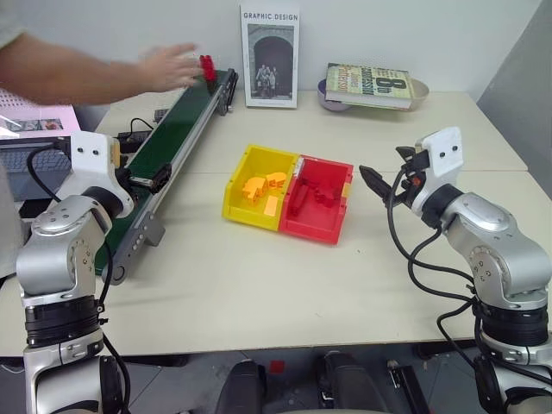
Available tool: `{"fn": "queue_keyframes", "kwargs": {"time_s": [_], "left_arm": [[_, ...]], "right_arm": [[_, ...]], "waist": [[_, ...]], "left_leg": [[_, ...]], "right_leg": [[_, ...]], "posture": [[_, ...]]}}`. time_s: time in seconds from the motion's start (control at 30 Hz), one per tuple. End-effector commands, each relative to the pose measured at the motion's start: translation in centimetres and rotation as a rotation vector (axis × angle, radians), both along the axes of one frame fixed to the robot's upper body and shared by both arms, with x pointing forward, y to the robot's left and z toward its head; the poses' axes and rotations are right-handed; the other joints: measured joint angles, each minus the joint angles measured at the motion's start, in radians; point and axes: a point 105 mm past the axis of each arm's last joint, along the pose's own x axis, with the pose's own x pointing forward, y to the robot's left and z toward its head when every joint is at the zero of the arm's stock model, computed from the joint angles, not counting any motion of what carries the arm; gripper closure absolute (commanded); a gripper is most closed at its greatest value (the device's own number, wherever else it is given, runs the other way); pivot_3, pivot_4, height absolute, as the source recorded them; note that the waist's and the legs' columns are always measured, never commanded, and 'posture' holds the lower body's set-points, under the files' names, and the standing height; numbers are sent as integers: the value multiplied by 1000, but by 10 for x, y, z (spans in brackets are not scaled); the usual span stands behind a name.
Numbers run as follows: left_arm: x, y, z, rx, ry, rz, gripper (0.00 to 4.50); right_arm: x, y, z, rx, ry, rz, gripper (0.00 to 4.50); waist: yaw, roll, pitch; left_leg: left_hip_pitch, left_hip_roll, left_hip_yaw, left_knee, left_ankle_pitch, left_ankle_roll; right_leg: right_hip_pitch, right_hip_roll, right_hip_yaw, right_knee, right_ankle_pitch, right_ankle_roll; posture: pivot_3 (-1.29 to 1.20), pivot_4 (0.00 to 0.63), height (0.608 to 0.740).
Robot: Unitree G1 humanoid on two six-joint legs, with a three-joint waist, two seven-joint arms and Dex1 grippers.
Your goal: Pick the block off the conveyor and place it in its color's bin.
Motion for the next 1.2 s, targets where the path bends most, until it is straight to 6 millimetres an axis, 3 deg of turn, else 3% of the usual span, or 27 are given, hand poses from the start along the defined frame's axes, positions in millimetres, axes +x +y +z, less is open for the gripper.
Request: {"fn": "queue_keyframes", "kwargs": {"time_s": [0.03,0.23,0.63,0.97,1.2], "left_arm": [[-3,-4,21,39,-71,-27,33],[-5,10,29,-10,-126,37,33],[-5,16,15,-61,-154,119,33],[0,17,11,-89,-184,168,33],[9,17,13,-104,-194,182,33]], "right_arm": [[-3,0,16,10,-59,2,0],[-2,2,18,1,-67,27,0],[-3,42,37,-1,-106,313,0],[-25,75,50,8,-94,640,0],[-42,93,53,11,-89,772,0]], "waist": [[0,0,0],[0,0,0],[0,0,0],[0,0,0],[1,0,0]], "left_leg": [[0,0,0,0,0,0],[0,0,0,0,0,0],[0,0,0,0,0,0],[0,0,0,0,0,0],[0,0,-1,0,0,0]], "right_leg": [[0,0,0,0,0,0],[0,0,0,0,0,0],[0,0,0,0,0,0],[0,-1,-1,0,0,0],[0,-2,-2,1,0,0]], "posture": [[0,150,740],[0,150,740],[0,150,740],[0,150,740],[0,150,740]]}}
